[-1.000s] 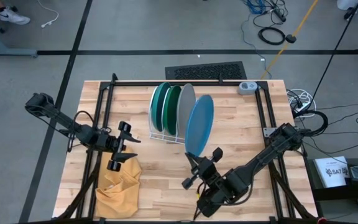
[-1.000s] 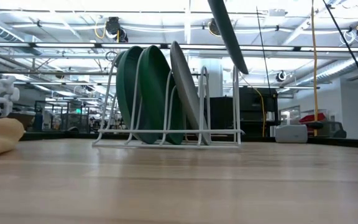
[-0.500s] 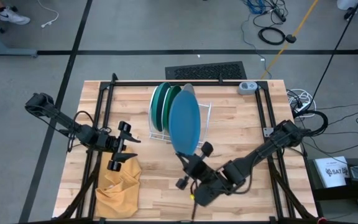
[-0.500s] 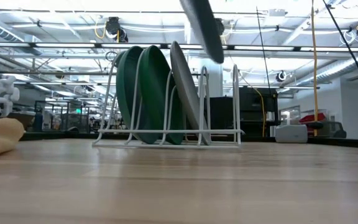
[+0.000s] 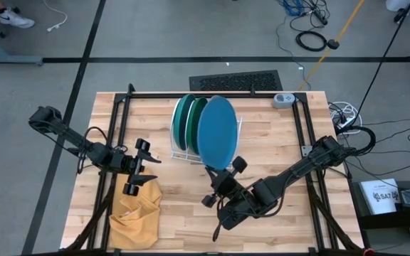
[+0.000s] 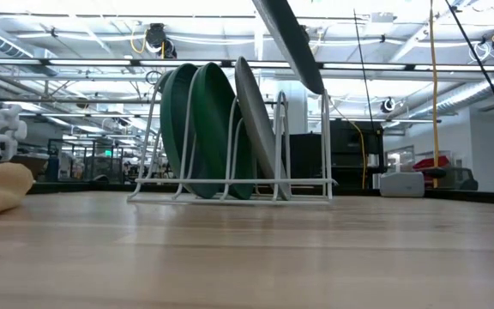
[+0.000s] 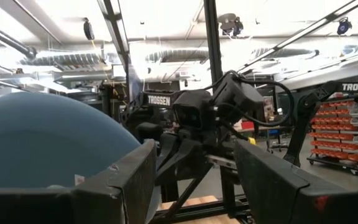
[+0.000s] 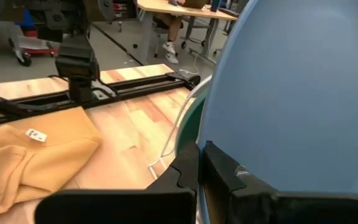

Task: Sort dishes
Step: Put the blue plate in the white dish rack

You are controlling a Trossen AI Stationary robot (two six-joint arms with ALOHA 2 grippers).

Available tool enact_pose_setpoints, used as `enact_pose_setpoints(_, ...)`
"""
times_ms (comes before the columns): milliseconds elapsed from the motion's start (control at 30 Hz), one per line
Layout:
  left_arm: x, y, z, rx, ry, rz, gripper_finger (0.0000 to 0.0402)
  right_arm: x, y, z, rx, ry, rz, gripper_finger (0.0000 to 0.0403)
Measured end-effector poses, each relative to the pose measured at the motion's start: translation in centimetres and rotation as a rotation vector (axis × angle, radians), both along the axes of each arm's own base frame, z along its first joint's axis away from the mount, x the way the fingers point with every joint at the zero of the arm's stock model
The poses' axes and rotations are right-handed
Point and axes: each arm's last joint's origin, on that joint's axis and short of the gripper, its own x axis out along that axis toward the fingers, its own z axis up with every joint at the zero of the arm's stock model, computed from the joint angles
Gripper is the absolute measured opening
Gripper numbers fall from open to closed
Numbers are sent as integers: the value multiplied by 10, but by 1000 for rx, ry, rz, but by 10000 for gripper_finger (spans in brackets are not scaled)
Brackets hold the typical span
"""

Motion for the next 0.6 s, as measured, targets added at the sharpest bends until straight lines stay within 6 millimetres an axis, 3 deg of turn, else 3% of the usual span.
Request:
enact_pose_setpoints(200, -1, 0, 2, -10, -18, 0, 217, 2, -10, -5, -27, 32, -29, 0)
enact_pose_setpoints(600, -1, 1, 2, -13, -24, -1, 217, 6, -21, -70, -101, 58, -44, 0)
